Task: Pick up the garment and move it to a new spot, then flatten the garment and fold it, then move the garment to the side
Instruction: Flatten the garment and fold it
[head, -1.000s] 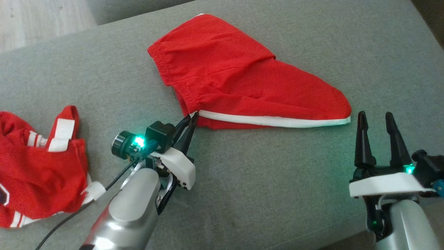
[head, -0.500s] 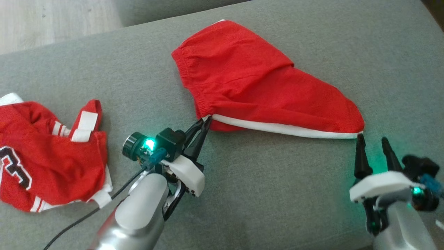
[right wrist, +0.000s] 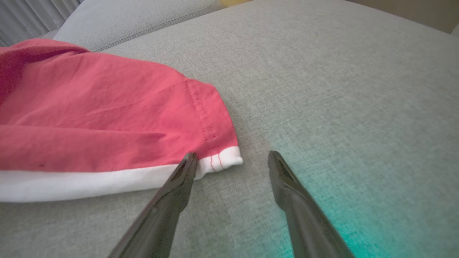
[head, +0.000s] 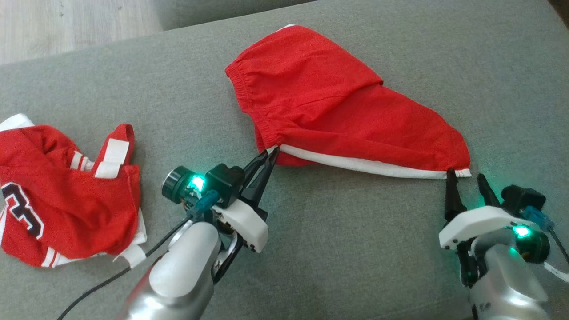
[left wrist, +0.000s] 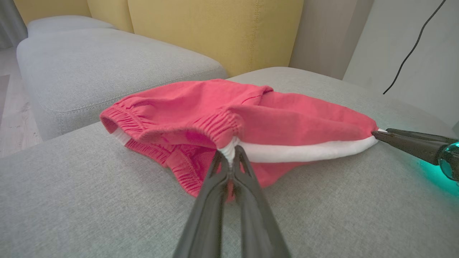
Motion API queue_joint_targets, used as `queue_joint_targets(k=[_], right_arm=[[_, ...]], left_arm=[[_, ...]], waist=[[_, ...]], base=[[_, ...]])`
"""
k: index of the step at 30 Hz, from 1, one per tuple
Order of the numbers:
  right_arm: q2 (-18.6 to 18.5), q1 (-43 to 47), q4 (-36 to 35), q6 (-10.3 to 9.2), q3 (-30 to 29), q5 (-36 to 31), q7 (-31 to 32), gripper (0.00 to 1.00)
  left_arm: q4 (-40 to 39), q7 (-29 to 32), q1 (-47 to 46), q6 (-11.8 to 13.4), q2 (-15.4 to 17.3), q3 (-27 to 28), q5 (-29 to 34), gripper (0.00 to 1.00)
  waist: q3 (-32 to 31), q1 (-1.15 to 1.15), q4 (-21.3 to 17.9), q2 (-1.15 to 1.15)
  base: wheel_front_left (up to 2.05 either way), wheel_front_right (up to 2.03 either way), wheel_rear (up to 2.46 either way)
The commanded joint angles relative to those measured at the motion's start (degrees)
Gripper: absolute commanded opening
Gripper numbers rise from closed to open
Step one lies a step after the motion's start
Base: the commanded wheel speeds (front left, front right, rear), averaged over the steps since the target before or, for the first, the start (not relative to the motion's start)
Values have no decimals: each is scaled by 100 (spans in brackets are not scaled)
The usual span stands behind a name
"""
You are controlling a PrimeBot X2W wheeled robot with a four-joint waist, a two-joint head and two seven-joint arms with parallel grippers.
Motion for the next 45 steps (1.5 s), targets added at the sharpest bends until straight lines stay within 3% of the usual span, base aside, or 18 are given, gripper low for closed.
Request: queue_joint_targets(k=[1,4,5,7,8,12,22,30,37,45], right_arm=[[-27,-176,-6,-4,155,-86,-73,100],[-27,-274,197,-4,215,-127,-90,100],[-27,-302,248,-4,222,-132,-95,91],[-27,-351,330,-4,252,-129,-104,10],[-27,-371,349,-4,273,-137,-108,0],[-27,-388,83,-4,352,-65,-116,0],[-27,-221,-1705,-4,692,457,-118,0],[-27,-907,-2909,-4,897,313,279,0],[-27,-1437,-3588,-4,957,85,625,0],[-27,-848,-4482,-4,784,-72,976,0]], left_arm=[[-203,20,-61,52,111,118,-54,0],[-238,48,-51,66,129,101,-69,0],[-247,58,-49,70,135,97,-75,0],[-261,77,-40,79,149,94,-92,0],[-262,94,-31,84,158,93,-103,0],[-266,144,16,92,201,77,-139,0],[-596,278,-354,99,462,183,-193,0],[-790,795,-1654,-42,773,231,-281,0],[-546,948,-2647,-87,847,221,-518,0],[-896,954,-2498,-95,1030,177,-839,0]], waist=[[2,0,2,0],[1,0,13,0],[0,0,16,0],[-6,0,23,0],[-12,0,24,0],[-81,0,33,0],[-529,0,123,0],[-971,0,228,0],[-1325,0,269,0],[-1478,0,316,0]], base=[[0,0,0],[0,0,0],[0,0,0],[0,0,0],[0,0,0],[0,0,0],[0,0,0],[0,0,0],[0,0,0],[0,0,0]])
